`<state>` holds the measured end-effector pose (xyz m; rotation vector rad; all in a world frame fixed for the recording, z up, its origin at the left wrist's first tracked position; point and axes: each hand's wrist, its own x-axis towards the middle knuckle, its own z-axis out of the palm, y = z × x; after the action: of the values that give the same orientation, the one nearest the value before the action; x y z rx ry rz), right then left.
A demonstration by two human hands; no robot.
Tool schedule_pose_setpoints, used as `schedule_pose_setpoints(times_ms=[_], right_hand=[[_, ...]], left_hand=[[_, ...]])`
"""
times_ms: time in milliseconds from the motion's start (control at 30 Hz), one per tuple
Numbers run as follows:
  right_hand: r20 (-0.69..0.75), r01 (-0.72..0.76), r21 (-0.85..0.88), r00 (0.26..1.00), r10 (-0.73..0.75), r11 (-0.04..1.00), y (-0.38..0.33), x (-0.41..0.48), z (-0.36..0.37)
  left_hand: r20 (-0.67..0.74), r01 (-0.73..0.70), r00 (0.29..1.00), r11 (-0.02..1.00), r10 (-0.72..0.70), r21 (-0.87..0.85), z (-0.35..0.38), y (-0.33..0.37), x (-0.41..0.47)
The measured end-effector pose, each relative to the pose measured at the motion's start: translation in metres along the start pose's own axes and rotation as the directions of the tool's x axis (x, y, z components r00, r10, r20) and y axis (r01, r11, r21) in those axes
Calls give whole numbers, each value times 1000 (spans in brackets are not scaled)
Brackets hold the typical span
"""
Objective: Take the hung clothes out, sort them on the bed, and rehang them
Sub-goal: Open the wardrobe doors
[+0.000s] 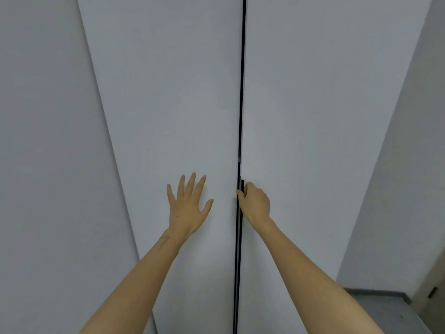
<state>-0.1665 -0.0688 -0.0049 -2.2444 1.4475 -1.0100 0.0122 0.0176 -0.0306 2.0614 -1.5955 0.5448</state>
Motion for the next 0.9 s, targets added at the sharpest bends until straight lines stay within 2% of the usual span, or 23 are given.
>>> schedule_pose_setpoints(times_ms=[433,633,900], right_hand=[[-125,-76,96,988,88,992,2,-105,-47],[-136,-122,72,982,131,990,6,-145,-78],[-187,-130,70,972,141,989,32,-189,-123]], left_hand=[[-74,-155,986,984,148,-93,-29,21,-77],[-29,-208,978,968,206,-137,-35,53,-101],[-53,-288,957,931,284,-224,-45,110,-107]])
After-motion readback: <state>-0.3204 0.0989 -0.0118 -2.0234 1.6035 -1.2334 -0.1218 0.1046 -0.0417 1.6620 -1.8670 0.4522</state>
